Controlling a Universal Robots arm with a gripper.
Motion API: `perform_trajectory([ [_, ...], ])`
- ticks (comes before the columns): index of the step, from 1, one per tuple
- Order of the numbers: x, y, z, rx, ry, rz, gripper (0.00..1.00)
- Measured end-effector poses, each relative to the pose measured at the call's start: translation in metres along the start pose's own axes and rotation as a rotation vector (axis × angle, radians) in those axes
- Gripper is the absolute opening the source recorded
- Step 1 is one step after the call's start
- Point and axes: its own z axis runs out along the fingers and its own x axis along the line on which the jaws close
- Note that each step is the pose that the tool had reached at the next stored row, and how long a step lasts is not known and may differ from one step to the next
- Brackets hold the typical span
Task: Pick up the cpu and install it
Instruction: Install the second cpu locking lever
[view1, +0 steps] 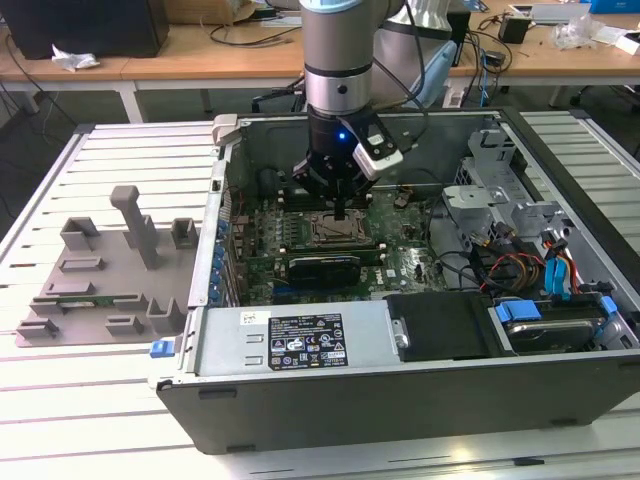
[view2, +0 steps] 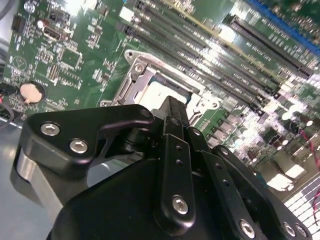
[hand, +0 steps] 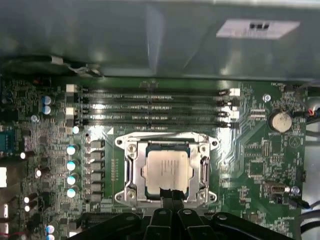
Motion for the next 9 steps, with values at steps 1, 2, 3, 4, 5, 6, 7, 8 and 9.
perform_trajectory([
  [1, 0.0000, -0.0016, 0.0001, 0.0000, 0.0000, 0.000, 0.11],
  [2, 0.0001, -0.0043, 0.0002, -0.0001, -0.0001, 0.000, 0.11],
  [3, 0.0001, -0.0069, 0.0003, -0.0001, 0.0000, 0.000, 0.11],
  [4, 0.0001, -0.0089, 0.0003, 0.0000, 0.0000, 0.000, 0.11],
  [5, 0.0001, -0.0103, 0.0004, 0.0000, 0.0000, 0.000, 0.11],
  [6, 0.0002, -0.0121, 0.0005, -0.0001, 0.0000, 0.000, 0.11],
  [7, 0.0002, -0.0137, 0.0005, -0.0001, 0.0000, 0.000, 0.11],
  [8, 0.0003, -0.0168, 0.0006, 0.0000, 0.0001, 0.000, 0.11],
  [9, 0.0003, -0.0201, 0.0007, 0.0000, 0.0000, 0.000, 0.11],
])
